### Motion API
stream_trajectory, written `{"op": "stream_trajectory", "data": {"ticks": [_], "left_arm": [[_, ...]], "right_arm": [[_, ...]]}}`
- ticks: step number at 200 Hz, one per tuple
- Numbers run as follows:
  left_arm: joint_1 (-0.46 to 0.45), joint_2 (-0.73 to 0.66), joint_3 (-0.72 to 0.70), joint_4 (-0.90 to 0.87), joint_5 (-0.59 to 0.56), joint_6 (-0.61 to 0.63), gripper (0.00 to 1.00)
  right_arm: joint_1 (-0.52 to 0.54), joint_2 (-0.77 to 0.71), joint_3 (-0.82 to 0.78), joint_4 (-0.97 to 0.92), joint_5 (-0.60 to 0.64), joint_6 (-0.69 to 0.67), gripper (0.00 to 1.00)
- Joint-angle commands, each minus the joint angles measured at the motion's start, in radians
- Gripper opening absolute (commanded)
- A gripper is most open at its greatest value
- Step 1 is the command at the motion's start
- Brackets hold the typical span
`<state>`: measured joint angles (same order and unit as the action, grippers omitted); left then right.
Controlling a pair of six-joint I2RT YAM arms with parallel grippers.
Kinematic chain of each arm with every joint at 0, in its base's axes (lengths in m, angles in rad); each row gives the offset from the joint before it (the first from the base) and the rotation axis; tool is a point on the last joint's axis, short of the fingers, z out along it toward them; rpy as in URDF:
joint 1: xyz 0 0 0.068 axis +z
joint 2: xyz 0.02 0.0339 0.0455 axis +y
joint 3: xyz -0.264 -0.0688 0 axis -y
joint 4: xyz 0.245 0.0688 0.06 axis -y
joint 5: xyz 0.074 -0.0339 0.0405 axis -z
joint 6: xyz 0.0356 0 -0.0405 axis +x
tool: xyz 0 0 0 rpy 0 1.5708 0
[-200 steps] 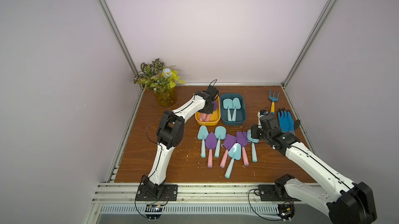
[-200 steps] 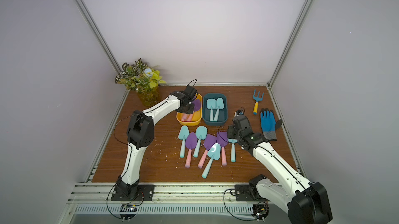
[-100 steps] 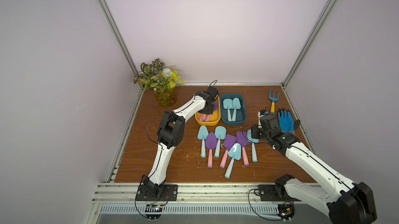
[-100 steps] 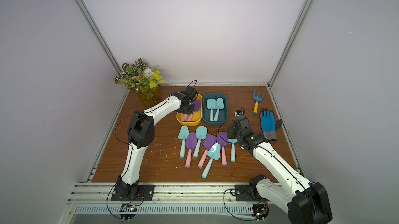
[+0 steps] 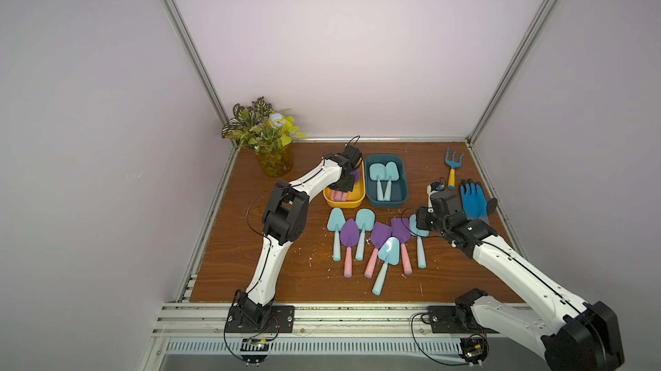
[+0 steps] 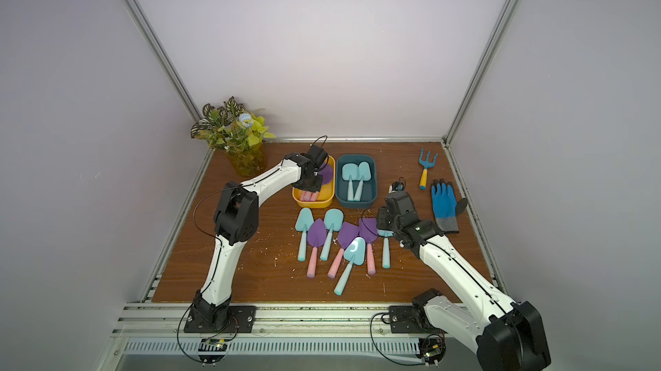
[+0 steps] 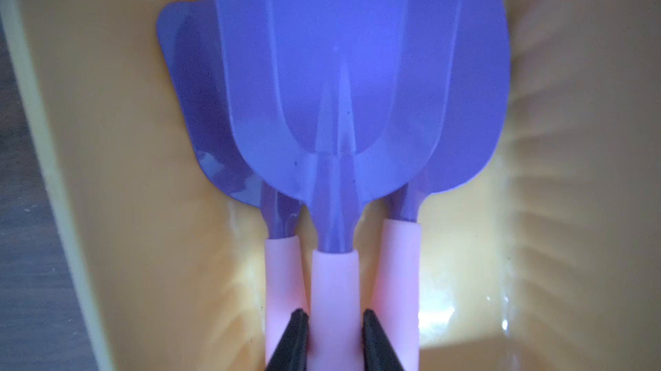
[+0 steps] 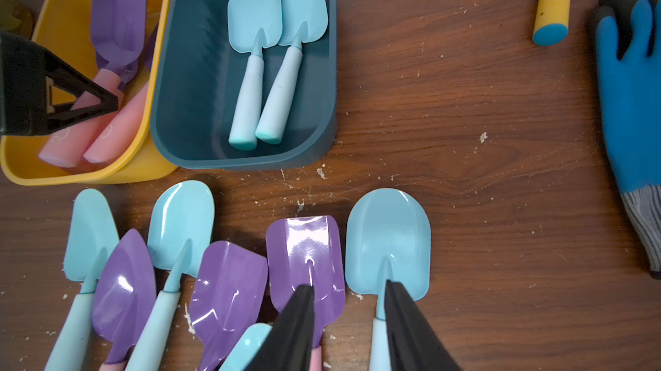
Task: Sort the small shovels by color and place them into the storage box
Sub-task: Place the shovel in the storage box.
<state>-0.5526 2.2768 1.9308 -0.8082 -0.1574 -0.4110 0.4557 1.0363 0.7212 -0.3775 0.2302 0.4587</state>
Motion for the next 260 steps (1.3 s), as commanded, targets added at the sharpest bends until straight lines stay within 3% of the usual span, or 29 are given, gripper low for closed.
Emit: {"op": "stream_trajectory", "data": {"ticks": [1,205,260], "left_arm": [[0.005,0.004,0.002,-0.002,0.002,-0.003,0.14],[0.004,0.027,0.0,-0.002,0.01,0.003,0.3],[0.005,-0.023,0.0,-0.002,0.008,0.005,0.37]], "right_arm": [[-0.005,0.001,-0.006,0.02,0.014,-0.015,0.39],[-0.008,0.017,0.012,0.012,0.019,-0.026,0.39],[-0.01,0.015,0.025,0.002,0.027,-0.031,0.39]]}}
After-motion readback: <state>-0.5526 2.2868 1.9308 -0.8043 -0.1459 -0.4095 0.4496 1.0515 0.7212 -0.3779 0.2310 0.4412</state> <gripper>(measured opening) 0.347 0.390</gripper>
